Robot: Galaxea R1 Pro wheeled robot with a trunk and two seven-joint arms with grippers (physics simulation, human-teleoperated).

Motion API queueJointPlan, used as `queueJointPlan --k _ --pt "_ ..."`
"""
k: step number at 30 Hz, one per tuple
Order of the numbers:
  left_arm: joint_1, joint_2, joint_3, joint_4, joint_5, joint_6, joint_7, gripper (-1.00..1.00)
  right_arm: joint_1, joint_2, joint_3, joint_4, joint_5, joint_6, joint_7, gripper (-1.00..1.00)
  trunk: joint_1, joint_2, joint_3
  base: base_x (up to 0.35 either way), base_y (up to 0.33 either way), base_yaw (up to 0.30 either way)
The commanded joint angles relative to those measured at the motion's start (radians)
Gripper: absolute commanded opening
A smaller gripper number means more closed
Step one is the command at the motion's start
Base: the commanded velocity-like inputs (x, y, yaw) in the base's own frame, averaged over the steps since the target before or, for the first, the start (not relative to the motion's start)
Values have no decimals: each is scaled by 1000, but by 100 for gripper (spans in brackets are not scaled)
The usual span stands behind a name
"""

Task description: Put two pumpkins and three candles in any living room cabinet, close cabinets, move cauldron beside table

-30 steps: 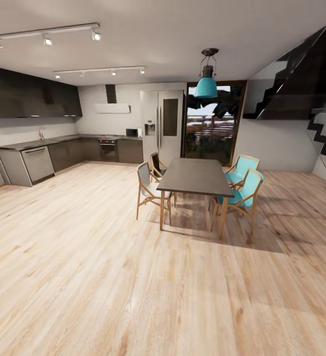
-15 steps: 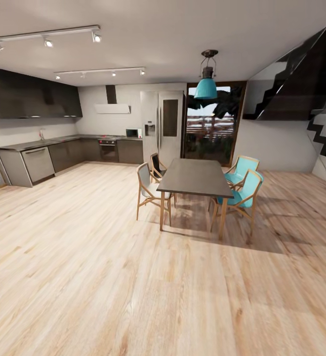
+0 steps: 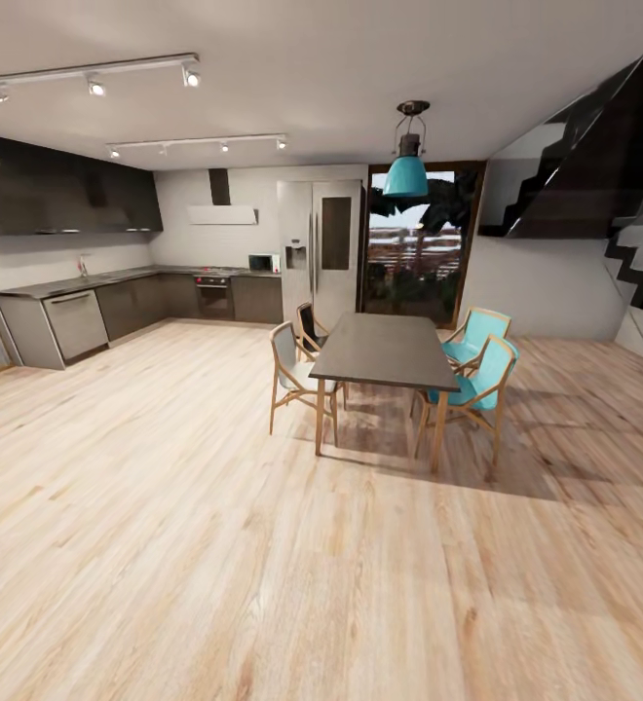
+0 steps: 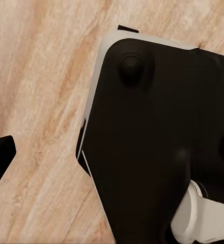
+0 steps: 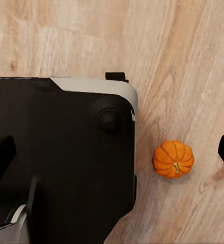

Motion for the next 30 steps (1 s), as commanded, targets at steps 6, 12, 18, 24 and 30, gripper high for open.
queueJointPlan --k 6,12,18,24,30 --pt "-59 -1 6 2 20 0 -1 100 -83 0 0 -3 0 33 -1 100 -23 41 17 0 0 0" --pt "-64 -5 6 5 29 0 0 100 -97 3 4 1 1 30 0 100 -46 83 36 0 0 0" --pt "-64 -6 7 6 30 -2 0 100 -98 3 3 5 1 30 0 100 -69 125 55 0 0 0" --pt "-64 -6 6 8 31 -5 0 100 -98 4 5 8 1 31 0 100 -92 167 74 0 0 0" --pt "-64 -6 7 8 31 -5 0 100 -98 3 3 8 0 31 0 100 -115 209 92 0 0 0"
